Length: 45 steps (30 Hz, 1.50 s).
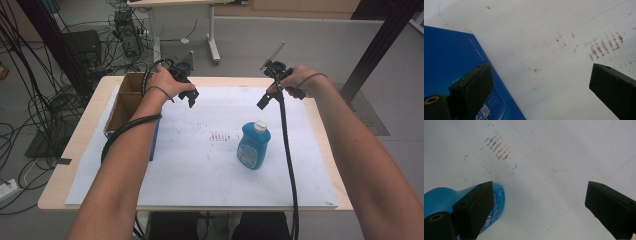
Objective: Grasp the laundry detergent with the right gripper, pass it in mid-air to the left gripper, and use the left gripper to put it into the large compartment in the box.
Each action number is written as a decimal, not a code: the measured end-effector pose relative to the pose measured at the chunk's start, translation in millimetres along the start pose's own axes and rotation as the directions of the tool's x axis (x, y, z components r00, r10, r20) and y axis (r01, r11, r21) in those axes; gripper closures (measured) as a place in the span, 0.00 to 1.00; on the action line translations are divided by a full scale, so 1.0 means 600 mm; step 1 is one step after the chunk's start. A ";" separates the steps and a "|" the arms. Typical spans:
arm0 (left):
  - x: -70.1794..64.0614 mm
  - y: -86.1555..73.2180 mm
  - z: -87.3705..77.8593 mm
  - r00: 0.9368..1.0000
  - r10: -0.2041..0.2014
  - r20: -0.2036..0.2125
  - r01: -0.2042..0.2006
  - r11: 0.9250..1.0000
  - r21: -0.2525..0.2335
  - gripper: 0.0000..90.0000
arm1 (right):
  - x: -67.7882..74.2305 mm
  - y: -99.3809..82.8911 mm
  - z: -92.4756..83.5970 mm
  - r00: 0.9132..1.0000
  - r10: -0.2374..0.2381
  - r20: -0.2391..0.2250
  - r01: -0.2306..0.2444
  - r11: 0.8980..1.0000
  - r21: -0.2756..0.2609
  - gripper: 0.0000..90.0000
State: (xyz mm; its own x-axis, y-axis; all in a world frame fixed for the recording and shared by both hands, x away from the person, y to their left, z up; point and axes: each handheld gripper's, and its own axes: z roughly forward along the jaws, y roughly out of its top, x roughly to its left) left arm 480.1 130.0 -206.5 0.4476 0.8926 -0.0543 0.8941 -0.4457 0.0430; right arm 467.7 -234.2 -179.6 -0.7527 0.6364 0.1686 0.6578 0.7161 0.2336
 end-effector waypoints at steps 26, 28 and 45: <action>-0.001 -0.006 -0.002 1.000 0.002 0.004 -0.002 1.000 -0.005 0.06 | 0.012 -0.013 -0.030 1.000 -0.003 0.016 0.004 0.999 -0.032 0.10; -0.001 -0.006 -0.002 1.000 0.000 0.003 0.000 1.000 -0.006 0.06 | 0.014 -0.014 -0.034 1.000 -0.009 0.020 0.009 0.999 -0.034 0.10; -0.006 -0.010 -0.002 1.000 0.000 0.006 0.000 1.000 -0.004 0.06 | 0.021 -0.053 -0.073 0.999 0.002 0.033 0.000 0.998 -0.067 0.10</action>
State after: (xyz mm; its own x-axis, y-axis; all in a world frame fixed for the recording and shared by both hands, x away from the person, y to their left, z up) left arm 473.2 129.6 -205.5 0.4476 0.8922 -0.0604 0.8941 -0.4453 0.0470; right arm 436.3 -261.7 -142.7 -0.7499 0.6471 0.1376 0.6545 0.6954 0.2969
